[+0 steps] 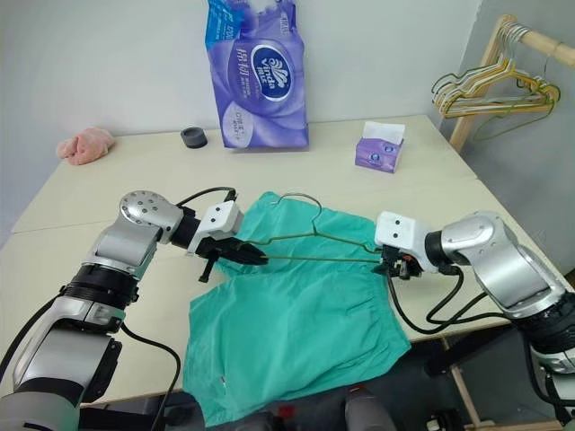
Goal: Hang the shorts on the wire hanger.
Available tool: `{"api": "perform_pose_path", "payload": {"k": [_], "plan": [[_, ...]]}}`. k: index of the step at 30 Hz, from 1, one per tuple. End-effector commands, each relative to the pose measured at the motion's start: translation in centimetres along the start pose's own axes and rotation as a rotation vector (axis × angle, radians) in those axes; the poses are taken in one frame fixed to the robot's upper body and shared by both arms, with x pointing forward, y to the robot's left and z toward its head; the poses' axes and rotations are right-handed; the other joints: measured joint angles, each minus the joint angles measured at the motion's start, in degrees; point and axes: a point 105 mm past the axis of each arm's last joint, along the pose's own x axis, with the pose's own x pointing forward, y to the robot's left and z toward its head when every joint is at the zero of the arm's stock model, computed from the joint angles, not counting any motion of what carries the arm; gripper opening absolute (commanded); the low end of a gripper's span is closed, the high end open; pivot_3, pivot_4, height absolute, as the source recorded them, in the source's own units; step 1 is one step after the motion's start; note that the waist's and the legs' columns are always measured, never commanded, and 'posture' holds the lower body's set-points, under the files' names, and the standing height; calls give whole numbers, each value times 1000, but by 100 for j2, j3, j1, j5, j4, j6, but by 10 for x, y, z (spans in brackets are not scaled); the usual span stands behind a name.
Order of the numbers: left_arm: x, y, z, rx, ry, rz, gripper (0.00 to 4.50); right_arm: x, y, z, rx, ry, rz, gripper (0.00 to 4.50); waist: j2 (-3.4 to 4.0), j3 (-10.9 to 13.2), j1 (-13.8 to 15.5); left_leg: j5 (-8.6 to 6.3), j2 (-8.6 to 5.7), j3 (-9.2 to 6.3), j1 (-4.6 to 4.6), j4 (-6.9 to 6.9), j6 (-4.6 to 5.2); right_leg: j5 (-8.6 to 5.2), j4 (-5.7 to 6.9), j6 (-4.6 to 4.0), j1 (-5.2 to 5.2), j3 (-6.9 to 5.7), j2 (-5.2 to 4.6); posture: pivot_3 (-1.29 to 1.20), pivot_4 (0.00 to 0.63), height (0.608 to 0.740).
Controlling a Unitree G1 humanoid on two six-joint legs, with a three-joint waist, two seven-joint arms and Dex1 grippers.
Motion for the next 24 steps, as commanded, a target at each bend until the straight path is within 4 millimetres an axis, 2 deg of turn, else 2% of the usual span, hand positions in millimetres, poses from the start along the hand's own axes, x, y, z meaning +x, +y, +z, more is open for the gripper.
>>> {"api": "perform_pose_path", "payload": {"k": [1, 3, 12, 24], "plan": [[-1, 1, 6, 41, 1, 7, 0, -7, -7, 10, -42, -11, -31, 746, 0, 0, 1, 0, 0, -1, 0, 0, 0, 1, 0, -1, 0, 0, 0, -183, 84, 740], [-1, 1, 6, 41, 1, 7, 0, -6, -6, 9, -44, -6, -25, 45, 0, 0, 1, 0, 0, -4, 0, 0, 0, 2, 0, -3, 0, 0, 0, -183, 84, 740], [-2, 1, 4, 44, 11, 9, 0, -3, 3, 4, -46, 15, 20, 45, 1, 1, 0, 0, 0, -6, 0, 0, 0, 1, 1, -2, 0, 0, 0, -179, 85, 740], [0, 5, 3, 64, 12, 48, 0, -1, 13, 6, 32, -25, 45, 45, 1, 1, 2, 0, 0, -8, 0, 0, 0, 1, 1, -2, 0, 0, 0, -180, 85, 740]]}}
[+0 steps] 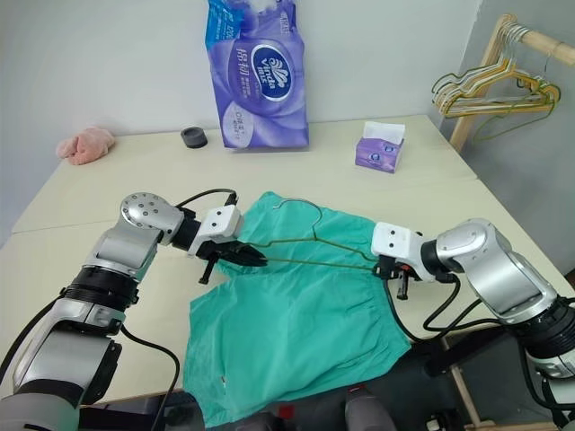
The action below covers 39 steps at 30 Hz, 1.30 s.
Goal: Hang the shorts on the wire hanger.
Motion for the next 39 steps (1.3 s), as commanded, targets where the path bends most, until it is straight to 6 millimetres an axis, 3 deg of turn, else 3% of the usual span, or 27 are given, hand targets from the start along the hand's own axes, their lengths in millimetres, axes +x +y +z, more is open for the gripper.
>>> {"api": "perform_pose_path", "payload": {"k": [1, 10, 16, 22, 32, 36, 39], "plan": [[-2, 7, 8, 42, -12, 50, 0, -7, -2, 10, 7, -50, -28, 45, 0, 0, 1, 0, 0, 0, 0, 0, 0, 0, 0, -1, 0, -1, 0, -184, 84, 740], [-24, 24, 8, -7, -44, 166, 0, -14, -7, 6, 98, -82, -75, 45, 0, 0, -3, 0, 0, -1, 0, 0, 0, 0, 0, 0, 0, -1, 0, -191, 83, 740], [-59, 48, 1, -83, -66, 350, 0, -21, -12, -1, 134, -80, -123, 45, 0, 0, -4, 0, -1, 0, -3, 1, 0, 0, -1, 1, 0, -3, 0, -182, 78, 740], [-62, 48, 5, -133, -135, 334, 0, -20, -13, 0, 141, -96, -134, 45, 0, 0, -3, 0, -1, 1, -2, 0, 0, -1, 0, 1, 0, -2, 0, -175, 73, 740], [-53, 31, 9, -118, -150, 220, 2933, -19, -13, 2, 141, -102, -129, 0, 0, 0, 1, 0, 2, -2, -12, 0, 0, 3, 10, -5, -19, 2, 2, -177, 71, 740], [-56, 35, 7, -127, -152, 251, 2933, -20, -13, -2, 156, -95, -137, 0, 0, 0, 5, 0, 1, -1, -14, 4, 0, 3, 12, -5, -19, 0, 1, -177, 71, 740], [-69, 51, 10, -162, -194, 366, 2933, -24, -12, -9, 197, -90, -144, 0, -1, 0, 6, 0, 1, -1, -14, 4, 0, 3, 11, -5, -19, 0, 1, -185, 68, 740]]}}
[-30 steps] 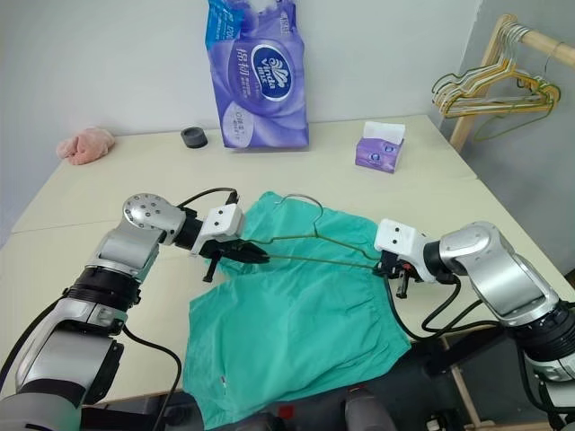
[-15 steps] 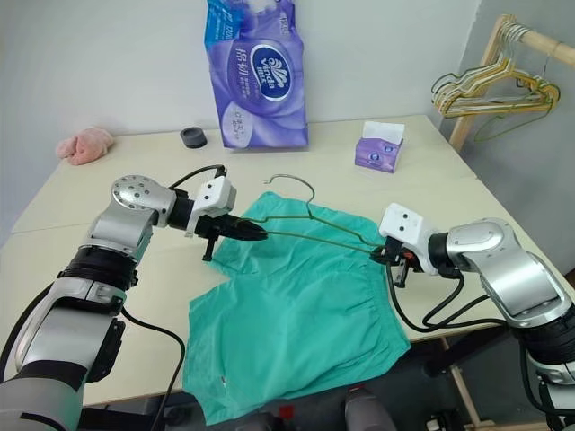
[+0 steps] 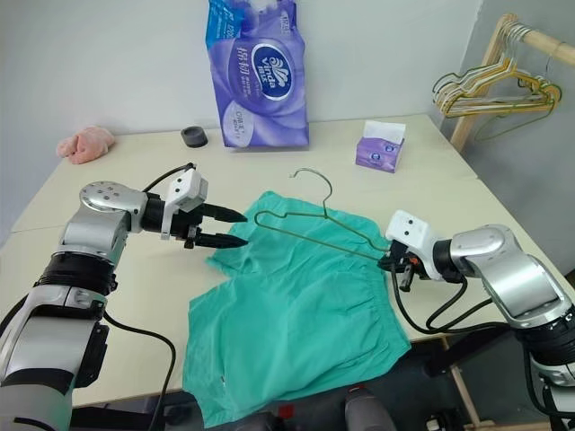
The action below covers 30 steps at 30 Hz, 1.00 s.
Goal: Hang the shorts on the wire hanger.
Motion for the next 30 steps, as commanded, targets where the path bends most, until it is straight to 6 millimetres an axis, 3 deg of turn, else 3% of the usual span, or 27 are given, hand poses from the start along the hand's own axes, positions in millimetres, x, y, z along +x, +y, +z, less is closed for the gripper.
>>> {"api": "perform_pose_path", "payload": {"k": [1, 5, 7, 9, 15, 22, 30], "plan": [[-18, 29, 24, 1, -99, 182, 2933, -14, -5, -3, 31, -12, -45, 0, -1, 0, 8, 0, 0, 1, 0, 0, 0, 0, 1, 0, 0, 0, 0, -185, 68, 740], [-27, 49, 29, -37, -158, 316, 2933, -33, -20, -24, 126, 2, -159, 0, -2, 0, 20, 0, -4, 2, -10, 7, 0, 0, 0, 1, -2, -4, -2, -181, 67, 740], [-25, 49, 28, -54, -181, 324, 2933, -49, -38, -36, 184, -17, -314, 0, -2, -1, 17, 0, -5, 1, -9, 6, 0, 1, -1, 1, -1, -2, -4, -187, 68, 740], [-20, 47, 26, -64, -188, 313, 2933, -57, -40, -46, 210, -22, -383, 0, -2, -1, 17, 0, -6, 2, -8, 5, 0, 1, 3, 0, -1, 0, -6, -202, 71, 740], [3, 36, 20, -75, -183, 236, 2933, -60, -7, -55, 319, -48, -356, 0, -2, -1, -16, 0, -1, 7, -8, 3, 0, 0, 8, 1, -3, -3, 5, -252, 80, 740], [28, 25, 19, -71, -172, 138, 2933, -90, 23, -69, 529, -73, -339, 0, -3, -1, -141, 0, -5, 10, -11, 3, 0, -2, -3, 5, 3, -3, 0, -318, 92, 740], [52, 15, 28, -34, -176, 30, 2933, -111, 99, -88, 846, -55, -206, 0, -3, -1, -379, -1, -1, 9, -7, -7, 1, -17, -8, 27, 7, -3, 7, -400, 106, 740]]}}
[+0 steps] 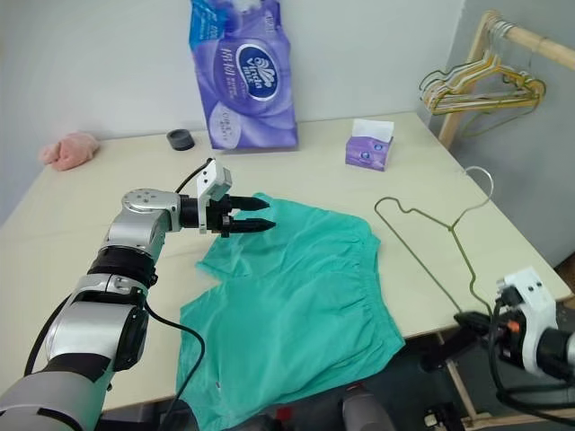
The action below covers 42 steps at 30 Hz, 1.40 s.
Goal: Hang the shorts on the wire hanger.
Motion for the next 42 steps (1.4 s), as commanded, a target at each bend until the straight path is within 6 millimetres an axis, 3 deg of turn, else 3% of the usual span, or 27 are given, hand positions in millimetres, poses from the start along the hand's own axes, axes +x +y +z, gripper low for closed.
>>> {"api": "perform_pose_path", "payload": {"k": [1, 6, 14, 23, 34, 42], "plan": [[7, -3, 16, 63, -19, -45, 2933, -12, 14, -15, 52, 28, 19, 0, 0, 0, -98, 0, 1, 1, 1, 0, 0, 0, -2, 1, 1, 0, 1, -408, 107, 740], [20, -16, 21, 93, -45, -137, 2933, -5, 22, -35, 165, 43, 46, 0, 0, 0, -336, -5, 2, 5, 3, -7, 4, -4, -11, 3, 5, 4, 0, -415, 109, 740], [27, -40, 20, 141, -48, -255, 2933, 23, 25, -36, 242, 38, 120, 0, 3, 2, -605, -26, 6, 7, 9, -13, 17, -20, -9, -4, 5, 7, 0, -413, 109, 740], [10, -32, 4, 158, 25, -192, 2933, 44, 27, -31, 212, 96, 195, 0, -10, 9, -607, -33, 7, 1, 7, -11, 16, -21, -18, -2, 6, 13, 1, -358, 109, 740], [-23, -33, -9, 151, 94, -217, 2933, 43, 30, -25, 159, 138, 272, 0, -18, 20, -492, -36, 7, -3, 9, -7, 12, -23, -13, 1, 7, 14, 0, -319, 106, 740], [-30, -33, -10, 164, 101, -198, 2933, 49, 37, -30, 209, 171, 353, 0, -19, 20, -394, -36, 7, -3, 12, -3, 12, -23, -9, 1, 10, 13, -1, -294, 105, 740]]}}
